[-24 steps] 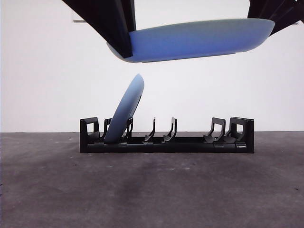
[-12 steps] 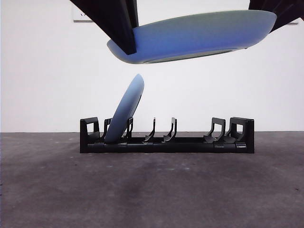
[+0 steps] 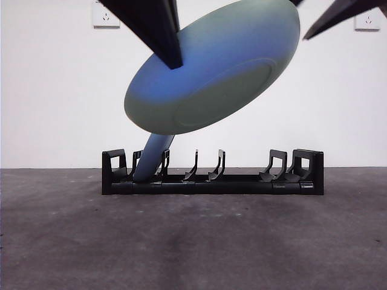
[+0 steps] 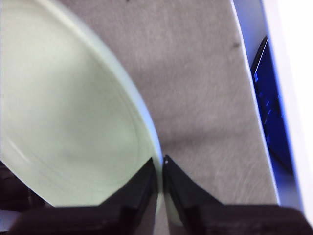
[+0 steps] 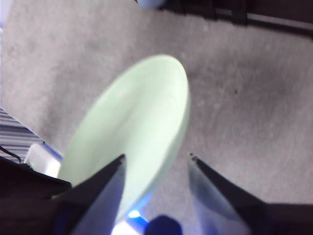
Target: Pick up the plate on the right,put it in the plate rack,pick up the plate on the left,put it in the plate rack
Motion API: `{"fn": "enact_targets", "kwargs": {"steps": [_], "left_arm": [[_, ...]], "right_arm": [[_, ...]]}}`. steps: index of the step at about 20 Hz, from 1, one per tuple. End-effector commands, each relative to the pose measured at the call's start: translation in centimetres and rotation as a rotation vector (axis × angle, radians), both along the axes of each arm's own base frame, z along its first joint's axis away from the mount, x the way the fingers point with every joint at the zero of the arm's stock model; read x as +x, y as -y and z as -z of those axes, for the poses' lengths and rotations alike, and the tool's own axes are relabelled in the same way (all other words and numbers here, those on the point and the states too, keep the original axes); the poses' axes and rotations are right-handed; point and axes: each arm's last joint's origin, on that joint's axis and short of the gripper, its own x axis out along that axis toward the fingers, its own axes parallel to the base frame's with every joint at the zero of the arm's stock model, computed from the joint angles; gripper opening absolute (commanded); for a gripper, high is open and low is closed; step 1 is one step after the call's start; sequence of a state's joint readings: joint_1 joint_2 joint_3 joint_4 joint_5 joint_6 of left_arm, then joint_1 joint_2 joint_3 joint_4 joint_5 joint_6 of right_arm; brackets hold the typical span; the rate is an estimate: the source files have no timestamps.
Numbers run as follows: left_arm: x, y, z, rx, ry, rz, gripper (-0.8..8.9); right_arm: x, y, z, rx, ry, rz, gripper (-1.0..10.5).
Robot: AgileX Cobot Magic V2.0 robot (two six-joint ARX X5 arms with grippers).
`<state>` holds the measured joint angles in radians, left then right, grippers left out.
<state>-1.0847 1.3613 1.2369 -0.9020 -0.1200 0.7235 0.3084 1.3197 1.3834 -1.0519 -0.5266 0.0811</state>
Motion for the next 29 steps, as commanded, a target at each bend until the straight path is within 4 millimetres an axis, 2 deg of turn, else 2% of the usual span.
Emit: {"fn": "enact_targets", "kwargs": {"steps": [1, 4, 8, 12, 14, 17, 21, 29], "left_arm": [[0.1, 0.3, 0.1, -0.039, -0.027, -0.005, -0.08], [0.8, 0.7, -0.3, -0.155, -0.062, -0.023, -0.08], [3.5, 1.1, -2.1, -0.486, -0.117, -0.132, -0.08], [7.1, 0.3, -4.5, -0.845, -0.145, -0.267, -0.09], [8.7, -0.6, -5.4, -0.968, -0.14, -0.302, -0.09], [10.9, -1.6, -5.7, -1.068, -0.141, -0.333, -0.09], [14.0, -1.4, -3.4, -1.072, -0.164, -0.395, -0.09], [18.9, -0.6, 2.7, -0.999, -0.194, -0.5, -0.09]], "right_arm": [[-0.4, 0.0, -2.0, 0.01, 0.079, -0.008, 2.6], [-1.9, 0.9, -5.8, -0.061, 0.244, 0.077, 2.6], [-6.7, 3.3, -10.1, -0.222, 0.477, 0.255, 2.6], [-11.7, 5.0, -11.0, -0.225, 0.514, 0.276, 2.6], [-13.5, 5.6, -10.8, -0.235, 0.488, 0.268, 2.5], [-15.3, 6.0, -10.3, -0.21, 0.423, 0.224, 2.5], [-16.4, 6.0, -10.4, -0.109, 0.413, 0.17, 2.5], [-16.5, 6.0, -10.4, -0.108, 0.415, 0.172, 2.5]]}}
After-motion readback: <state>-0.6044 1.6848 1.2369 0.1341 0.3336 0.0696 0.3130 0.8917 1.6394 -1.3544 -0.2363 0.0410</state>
